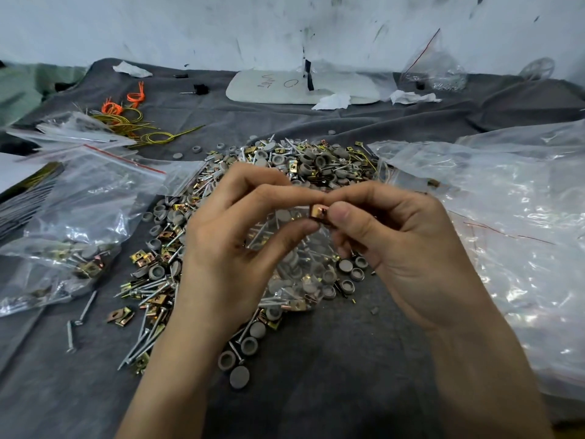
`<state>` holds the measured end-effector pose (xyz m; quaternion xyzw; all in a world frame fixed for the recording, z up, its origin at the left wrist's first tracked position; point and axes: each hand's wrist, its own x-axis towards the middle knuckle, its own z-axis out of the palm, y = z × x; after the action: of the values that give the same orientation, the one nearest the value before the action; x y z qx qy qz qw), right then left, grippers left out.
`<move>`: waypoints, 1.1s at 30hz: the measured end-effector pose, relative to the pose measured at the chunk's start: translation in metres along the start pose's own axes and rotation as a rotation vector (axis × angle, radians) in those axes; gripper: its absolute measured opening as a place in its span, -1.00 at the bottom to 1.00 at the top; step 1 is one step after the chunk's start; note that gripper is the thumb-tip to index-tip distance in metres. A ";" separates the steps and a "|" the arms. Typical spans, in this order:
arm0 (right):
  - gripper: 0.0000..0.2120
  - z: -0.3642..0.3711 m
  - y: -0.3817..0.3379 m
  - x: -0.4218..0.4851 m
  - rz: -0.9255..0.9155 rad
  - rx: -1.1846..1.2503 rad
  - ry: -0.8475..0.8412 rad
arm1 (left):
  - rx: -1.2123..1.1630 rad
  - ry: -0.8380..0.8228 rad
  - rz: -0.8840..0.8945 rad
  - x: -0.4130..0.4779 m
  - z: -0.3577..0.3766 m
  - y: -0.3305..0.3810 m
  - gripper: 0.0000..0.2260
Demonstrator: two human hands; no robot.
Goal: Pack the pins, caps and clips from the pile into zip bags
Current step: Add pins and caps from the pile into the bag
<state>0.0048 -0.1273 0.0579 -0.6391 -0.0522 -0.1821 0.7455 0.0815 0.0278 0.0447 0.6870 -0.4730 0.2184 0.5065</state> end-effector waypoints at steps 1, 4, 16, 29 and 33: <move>-0.82 0.000 -0.001 0.000 0.000 -0.006 -0.025 | -0.024 0.004 -0.018 0.000 0.000 0.000 -0.82; -0.77 0.000 -0.002 -0.001 -0.003 -0.023 -0.067 | -0.085 0.022 -0.039 0.000 -0.001 -0.001 -0.80; -0.88 0.003 -0.003 -0.002 0.136 0.062 0.005 | -0.124 0.007 -0.059 -0.001 0.000 -0.002 -0.88; -0.91 0.013 -0.004 -0.003 0.079 0.097 0.090 | -0.094 -0.029 -0.080 0.000 -0.002 0.000 -0.94; -0.85 0.016 -0.006 -0.004 0.030 -0.056 0.103 | -0.102 -0.021 -0.122 0.000 0.001 0.002 -0.95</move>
<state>0.0016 -0.1120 0.0647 -0.6502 0.0007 -0.2050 0.7316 0.0797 0.0268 0.0449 0.6901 -0.4459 0.1556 0.5483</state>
